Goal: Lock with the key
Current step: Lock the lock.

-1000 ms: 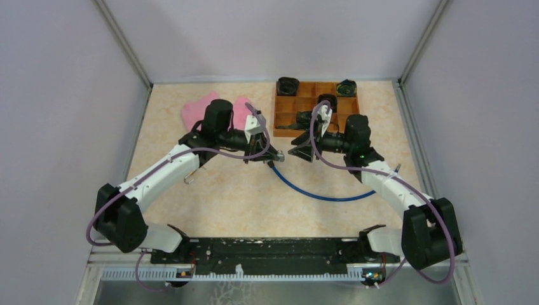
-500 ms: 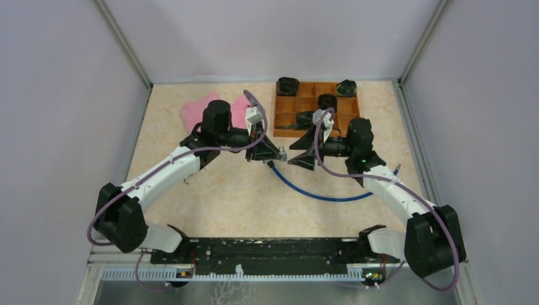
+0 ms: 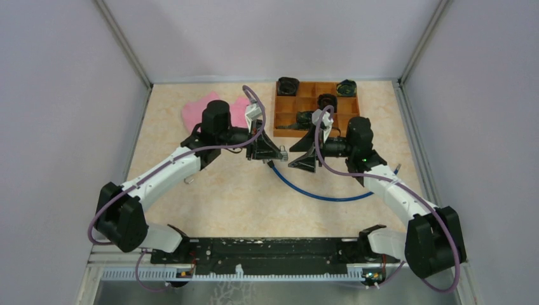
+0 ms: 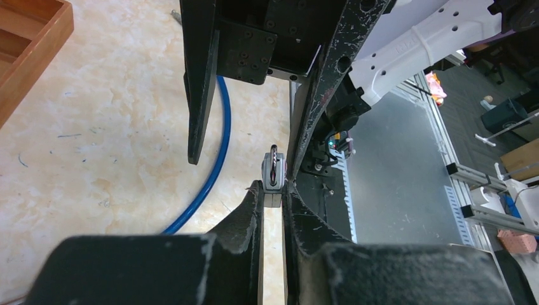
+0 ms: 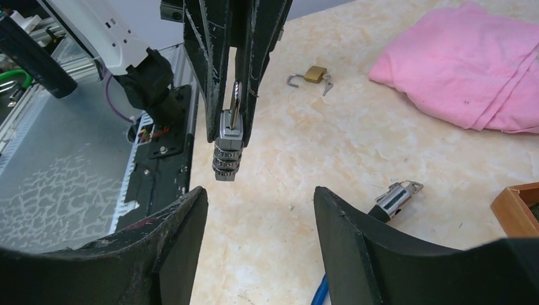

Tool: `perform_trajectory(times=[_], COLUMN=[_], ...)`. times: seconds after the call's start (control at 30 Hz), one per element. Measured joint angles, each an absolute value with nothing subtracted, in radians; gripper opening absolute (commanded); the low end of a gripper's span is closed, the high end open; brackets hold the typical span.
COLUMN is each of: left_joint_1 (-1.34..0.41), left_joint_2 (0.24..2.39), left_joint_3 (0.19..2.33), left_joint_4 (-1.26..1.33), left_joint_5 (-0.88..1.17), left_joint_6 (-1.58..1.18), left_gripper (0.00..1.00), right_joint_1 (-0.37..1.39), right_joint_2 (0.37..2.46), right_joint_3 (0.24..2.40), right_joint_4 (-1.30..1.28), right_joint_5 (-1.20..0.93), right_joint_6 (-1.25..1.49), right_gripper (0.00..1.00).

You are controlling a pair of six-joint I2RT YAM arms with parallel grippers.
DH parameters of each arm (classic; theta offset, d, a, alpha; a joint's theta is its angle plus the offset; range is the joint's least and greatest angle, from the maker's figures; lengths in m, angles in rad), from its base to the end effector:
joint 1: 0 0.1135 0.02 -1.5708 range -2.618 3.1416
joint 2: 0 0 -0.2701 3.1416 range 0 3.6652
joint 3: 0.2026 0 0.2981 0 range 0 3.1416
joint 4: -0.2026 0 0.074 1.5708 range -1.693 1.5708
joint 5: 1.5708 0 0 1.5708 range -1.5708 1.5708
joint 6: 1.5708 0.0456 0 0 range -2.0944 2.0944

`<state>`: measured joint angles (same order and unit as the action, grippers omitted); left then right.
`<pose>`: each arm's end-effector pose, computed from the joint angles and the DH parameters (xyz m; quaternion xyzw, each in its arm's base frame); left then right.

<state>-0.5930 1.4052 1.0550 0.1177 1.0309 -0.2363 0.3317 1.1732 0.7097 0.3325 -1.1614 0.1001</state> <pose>0.2810 -0.2365 0.3136 0.4220 0.6174 -0.5713 0.3382 0.2651 0.1355 0.2736 -0.4319 0.5826 0.5210 0.4501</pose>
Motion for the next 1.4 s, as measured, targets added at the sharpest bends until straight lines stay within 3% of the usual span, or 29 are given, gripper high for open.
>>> perform_trajectory(times=[0.6, 1.4], left_joint_1=[-0.593, -0.591], left_joint_2=[1.404, 1.404], left_joint_3=[0.999, 0.999], left_joint_4=[0.158, 0.157], left_joint_5=[1.079, 1.079], left_joint_6=[-0.179, -0.133], left_gripper=[0.00, 0.00], right_joint_1=[0.332, 0.411], right_joint_2=[1.172, 1.174], right_joint_3=[0.720, 0.728], right_joint_4=[0.328, 0.292], right_joint_5=[-1.180, -1.009], right_joint_6=[0.136, 0.139], right_gripper=[0.63, 0.61])
